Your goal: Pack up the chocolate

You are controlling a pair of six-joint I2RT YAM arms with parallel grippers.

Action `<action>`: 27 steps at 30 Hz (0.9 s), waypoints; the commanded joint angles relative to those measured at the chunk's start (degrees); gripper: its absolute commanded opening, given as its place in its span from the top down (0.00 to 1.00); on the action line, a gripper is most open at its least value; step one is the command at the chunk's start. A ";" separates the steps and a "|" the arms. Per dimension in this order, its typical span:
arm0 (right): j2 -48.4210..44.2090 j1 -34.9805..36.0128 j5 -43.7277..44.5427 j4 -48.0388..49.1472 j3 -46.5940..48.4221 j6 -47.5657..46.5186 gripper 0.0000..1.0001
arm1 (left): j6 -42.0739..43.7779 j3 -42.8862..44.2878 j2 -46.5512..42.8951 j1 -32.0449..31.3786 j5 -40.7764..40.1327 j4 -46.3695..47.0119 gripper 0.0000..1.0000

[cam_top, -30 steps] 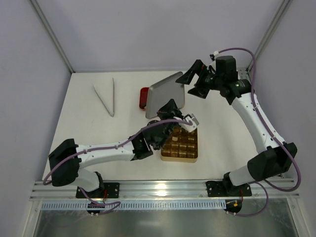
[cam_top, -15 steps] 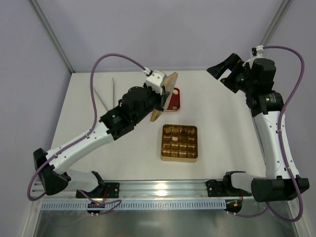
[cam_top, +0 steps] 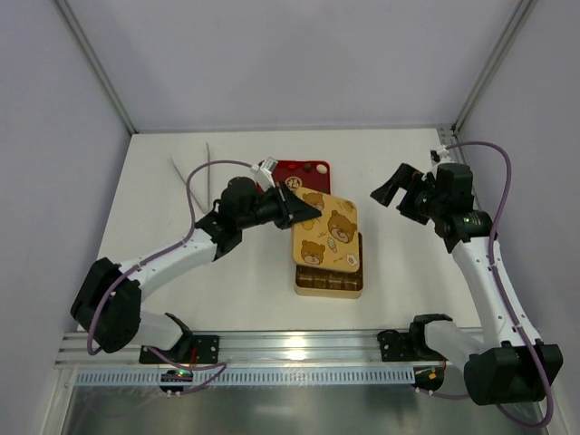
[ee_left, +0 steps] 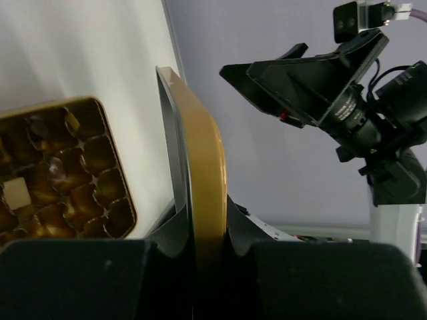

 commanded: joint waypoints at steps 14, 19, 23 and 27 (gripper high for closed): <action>-3.57 3.78 1.33 11.41 -15.41 0.52 0.02 | -9.55 -6.31 11.98 0.01 9.81 25.97 0.98; -3.74 4.57 1.42 14.14 -18.75 1.74 0.02 | -8.14 -6.66 15.50 0.00 10.51 26.59 0.97; -3.30 5.54 2.12 15.99 -20.69 2.45 0.03 | -8.32 -7.97 17.78 0.01 11.04 30.01 0.96; -2.25 6.33 2.56 17.66 -22.62 2.89 0.04 | -8.05 -8.33 19.72 0.01 11.65 31.77 0.95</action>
